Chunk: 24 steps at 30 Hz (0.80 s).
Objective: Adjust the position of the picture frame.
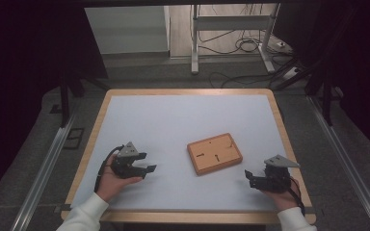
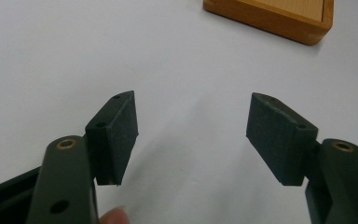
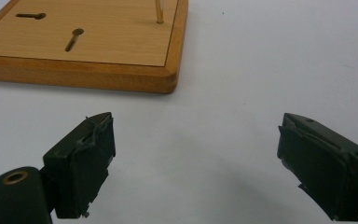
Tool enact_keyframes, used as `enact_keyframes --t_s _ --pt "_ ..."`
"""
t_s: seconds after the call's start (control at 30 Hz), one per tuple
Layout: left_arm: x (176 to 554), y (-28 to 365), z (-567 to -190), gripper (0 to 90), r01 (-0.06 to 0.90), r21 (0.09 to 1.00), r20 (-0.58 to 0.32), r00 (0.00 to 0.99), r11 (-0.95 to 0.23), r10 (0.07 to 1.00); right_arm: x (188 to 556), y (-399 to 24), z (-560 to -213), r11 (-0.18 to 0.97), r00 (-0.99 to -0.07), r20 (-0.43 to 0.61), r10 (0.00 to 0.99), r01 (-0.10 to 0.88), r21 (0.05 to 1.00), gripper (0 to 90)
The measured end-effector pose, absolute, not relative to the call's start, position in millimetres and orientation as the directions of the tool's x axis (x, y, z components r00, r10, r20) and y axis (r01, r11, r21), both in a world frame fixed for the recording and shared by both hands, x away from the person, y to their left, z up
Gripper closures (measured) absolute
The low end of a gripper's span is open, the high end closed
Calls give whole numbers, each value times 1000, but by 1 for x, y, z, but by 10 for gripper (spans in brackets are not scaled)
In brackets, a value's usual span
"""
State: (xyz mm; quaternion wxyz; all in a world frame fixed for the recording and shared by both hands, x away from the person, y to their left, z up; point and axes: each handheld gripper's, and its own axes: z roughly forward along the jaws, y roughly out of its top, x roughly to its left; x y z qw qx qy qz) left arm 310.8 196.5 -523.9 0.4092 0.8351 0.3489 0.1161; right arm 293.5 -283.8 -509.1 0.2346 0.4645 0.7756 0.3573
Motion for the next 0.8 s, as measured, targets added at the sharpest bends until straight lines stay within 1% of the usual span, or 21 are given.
enact_keyframes --t_s 0.2,0.57,0.8 --pt "311 196 -525 332 487 763 -90 732 -426 676 290 -284 -507 319 -462 -43 886 539 780 136" --pt "312 197 -525 332 487 760 -85 732 -431 676 290 -282 -510 344 -459 -74 885 540 768 137" --pt "311 196 -525 332 485 761 -83 731 -431 677 290 -282 -508 333 -454 -66 889 540 773 147"
